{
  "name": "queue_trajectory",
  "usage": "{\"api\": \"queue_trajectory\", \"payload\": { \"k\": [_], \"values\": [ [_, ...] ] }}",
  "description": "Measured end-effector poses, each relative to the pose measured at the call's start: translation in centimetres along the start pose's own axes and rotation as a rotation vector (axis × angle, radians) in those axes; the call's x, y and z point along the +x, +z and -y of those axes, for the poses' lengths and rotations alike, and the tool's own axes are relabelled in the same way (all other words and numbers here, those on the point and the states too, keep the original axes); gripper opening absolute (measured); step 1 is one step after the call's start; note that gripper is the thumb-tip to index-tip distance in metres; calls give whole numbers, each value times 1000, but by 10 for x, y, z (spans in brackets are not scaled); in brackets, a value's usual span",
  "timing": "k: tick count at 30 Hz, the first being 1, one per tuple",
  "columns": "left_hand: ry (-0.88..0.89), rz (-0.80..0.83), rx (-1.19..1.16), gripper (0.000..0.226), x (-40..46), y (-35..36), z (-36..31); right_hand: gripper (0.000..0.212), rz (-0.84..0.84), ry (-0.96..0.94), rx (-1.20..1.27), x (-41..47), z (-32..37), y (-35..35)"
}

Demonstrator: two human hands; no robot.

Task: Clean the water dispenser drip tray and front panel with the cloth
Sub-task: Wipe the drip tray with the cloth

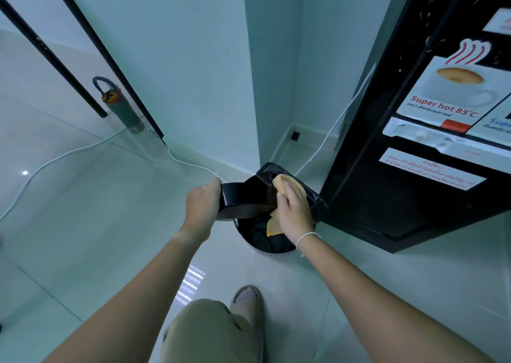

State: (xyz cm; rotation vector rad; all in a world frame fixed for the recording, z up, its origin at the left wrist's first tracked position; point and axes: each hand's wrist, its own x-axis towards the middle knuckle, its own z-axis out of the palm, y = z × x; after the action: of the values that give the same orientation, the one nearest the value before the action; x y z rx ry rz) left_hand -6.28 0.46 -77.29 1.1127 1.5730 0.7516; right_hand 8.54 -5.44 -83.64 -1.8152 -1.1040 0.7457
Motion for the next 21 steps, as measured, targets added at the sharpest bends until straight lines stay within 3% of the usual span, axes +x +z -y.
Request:
{"api": "queue_trajectory", "payload": {
  "k": [9, 17, 21],
  "values": [
    [43, 21, 32, 21, -3, 8, -3, 51, 42, -251, 93, -30, 50, 22],
    [59, 16, -35, 40, -5, 13, -5, 50, 71, -397, -69, -30, 57, 22],
    [-5, 3, -39, 43, 0, 4, -4, 58, 76, -299, -143, -10, 41, 8]
  ]
}}
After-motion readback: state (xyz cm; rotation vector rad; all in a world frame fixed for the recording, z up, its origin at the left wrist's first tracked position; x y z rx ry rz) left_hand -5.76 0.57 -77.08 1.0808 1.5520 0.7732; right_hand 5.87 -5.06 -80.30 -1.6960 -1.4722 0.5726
